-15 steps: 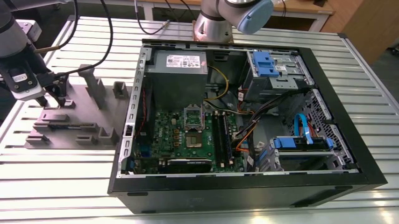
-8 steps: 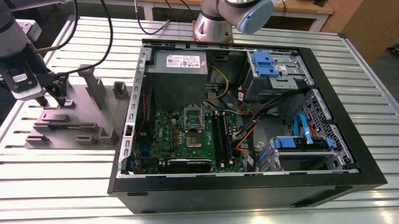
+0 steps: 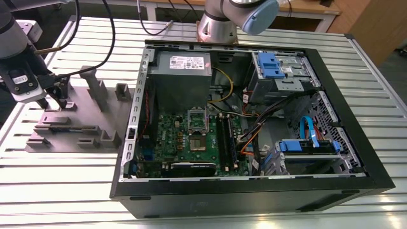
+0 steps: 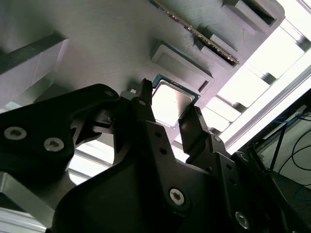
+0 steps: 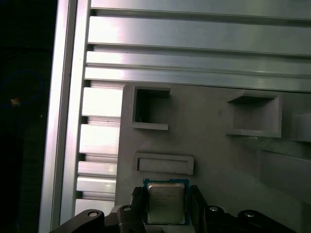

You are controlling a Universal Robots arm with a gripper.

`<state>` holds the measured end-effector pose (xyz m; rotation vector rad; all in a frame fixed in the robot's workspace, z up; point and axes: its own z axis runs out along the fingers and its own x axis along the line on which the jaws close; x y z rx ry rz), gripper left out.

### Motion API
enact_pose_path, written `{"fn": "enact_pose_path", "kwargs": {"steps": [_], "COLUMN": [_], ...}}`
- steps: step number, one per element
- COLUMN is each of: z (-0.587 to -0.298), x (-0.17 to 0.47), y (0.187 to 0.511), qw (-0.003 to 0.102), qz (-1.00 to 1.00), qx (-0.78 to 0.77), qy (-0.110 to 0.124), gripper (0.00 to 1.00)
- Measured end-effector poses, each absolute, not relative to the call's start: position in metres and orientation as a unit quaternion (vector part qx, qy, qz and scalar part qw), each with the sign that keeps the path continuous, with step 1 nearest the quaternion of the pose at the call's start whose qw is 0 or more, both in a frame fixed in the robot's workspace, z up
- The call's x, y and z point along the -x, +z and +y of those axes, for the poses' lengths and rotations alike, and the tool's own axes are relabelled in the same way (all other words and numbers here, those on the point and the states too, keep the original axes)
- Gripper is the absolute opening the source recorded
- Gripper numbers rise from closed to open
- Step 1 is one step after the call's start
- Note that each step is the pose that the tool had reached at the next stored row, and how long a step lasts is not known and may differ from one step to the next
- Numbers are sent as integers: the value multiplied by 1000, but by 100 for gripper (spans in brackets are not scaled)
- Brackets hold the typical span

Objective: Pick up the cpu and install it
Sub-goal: 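Pick up the cpu and move it towards the insertion slot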

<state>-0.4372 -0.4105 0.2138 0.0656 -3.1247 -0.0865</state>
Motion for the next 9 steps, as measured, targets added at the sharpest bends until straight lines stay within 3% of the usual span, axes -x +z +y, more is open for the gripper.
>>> {"fn": "enact_pose_path", "kwargs": {"steps": [9], "z": [-411], "x": [437], "y": [218], "qw": [7], "qz": [-999], "qx": [-21], "qy": [-28], "gripper": [47]}}
